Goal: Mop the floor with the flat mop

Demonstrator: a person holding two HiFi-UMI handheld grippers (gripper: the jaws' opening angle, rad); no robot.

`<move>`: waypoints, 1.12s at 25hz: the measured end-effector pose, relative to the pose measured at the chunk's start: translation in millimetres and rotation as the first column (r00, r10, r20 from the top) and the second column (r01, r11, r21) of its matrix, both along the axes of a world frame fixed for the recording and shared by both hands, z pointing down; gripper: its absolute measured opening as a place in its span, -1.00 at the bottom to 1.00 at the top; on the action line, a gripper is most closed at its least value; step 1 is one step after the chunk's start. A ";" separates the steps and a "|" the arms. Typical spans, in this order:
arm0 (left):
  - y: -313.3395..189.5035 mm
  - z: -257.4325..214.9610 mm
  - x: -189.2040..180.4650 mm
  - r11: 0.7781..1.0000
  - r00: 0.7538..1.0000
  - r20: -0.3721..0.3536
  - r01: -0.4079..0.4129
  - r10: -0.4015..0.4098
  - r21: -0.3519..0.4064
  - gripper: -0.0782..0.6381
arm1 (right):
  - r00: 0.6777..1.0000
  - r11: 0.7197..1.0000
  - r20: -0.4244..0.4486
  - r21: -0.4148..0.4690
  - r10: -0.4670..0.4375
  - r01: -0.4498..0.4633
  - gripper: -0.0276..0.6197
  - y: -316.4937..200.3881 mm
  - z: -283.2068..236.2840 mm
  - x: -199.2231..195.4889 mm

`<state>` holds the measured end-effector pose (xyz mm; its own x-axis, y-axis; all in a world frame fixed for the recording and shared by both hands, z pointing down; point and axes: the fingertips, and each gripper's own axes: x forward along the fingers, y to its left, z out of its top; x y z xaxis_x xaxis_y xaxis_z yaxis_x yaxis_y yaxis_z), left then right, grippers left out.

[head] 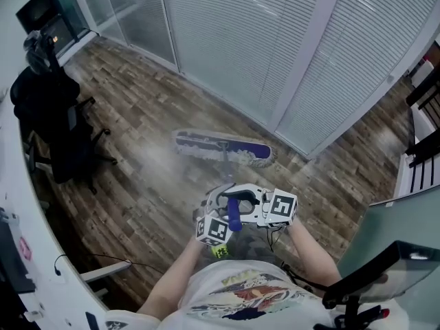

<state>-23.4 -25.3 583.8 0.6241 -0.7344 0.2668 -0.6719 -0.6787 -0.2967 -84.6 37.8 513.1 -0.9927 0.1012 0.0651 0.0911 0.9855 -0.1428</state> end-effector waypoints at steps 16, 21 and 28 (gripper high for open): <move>-309.8 -9.7 4.1 0.999 0.999 0.031 0.033 -0.032 -0.015 -0.47 | 0.998 0.999 0.050 -0.018 -0.027 0.028 -0.21 -310.3 -16.1 10.6; -386.7 -15.5 8.2 0.998 0.998 0.029 0.059 -0.059 -0.001 -0.47 | 0.996 0.999 0.077 -0.019 -0.033 0.035 -0.21 -386.6 -21.1 17.8; -413.9 -9.7 -11.2 0.997 0.996 0.075 0.059 -0.055 -0.053 -0.47 | 0.997 0.999 0.062 -0.020 -0.048 0.049 -0.22 -413.2 -18.2 -2.5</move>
